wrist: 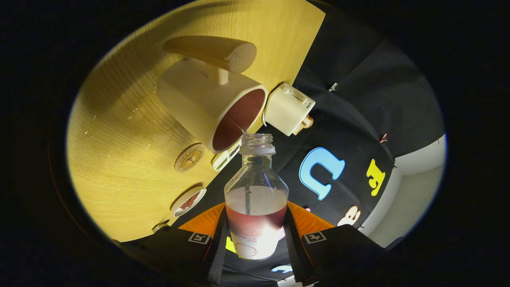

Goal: Take the bottle from table, then pour the juice into the cup, finally place the bottle on the coaster

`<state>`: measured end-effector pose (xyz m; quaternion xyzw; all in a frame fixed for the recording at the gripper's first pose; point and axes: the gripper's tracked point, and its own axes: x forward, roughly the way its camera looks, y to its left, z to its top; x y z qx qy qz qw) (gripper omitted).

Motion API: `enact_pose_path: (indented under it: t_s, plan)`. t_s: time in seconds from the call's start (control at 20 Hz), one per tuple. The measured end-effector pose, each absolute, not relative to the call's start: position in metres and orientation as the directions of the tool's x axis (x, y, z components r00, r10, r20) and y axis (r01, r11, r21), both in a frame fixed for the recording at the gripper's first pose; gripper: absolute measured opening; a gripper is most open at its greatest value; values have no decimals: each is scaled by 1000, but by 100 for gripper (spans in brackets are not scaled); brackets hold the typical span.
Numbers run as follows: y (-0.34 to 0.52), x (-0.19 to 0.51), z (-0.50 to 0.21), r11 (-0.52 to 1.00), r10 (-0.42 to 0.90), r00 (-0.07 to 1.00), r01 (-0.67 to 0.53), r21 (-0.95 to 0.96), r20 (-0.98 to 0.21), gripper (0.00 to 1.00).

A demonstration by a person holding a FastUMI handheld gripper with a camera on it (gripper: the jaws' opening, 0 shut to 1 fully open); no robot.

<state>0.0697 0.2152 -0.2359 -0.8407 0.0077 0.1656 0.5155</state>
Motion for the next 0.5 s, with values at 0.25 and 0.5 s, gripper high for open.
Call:
enact_pose_path:
  t_s: [0.25, 0.5]
  plan:
    - [211, 70, -236, -438, 151, 946, -196, -877, -287, 69]
    - [209, 66, -244, -300, 149, 936, -265, -917, -319, 69]
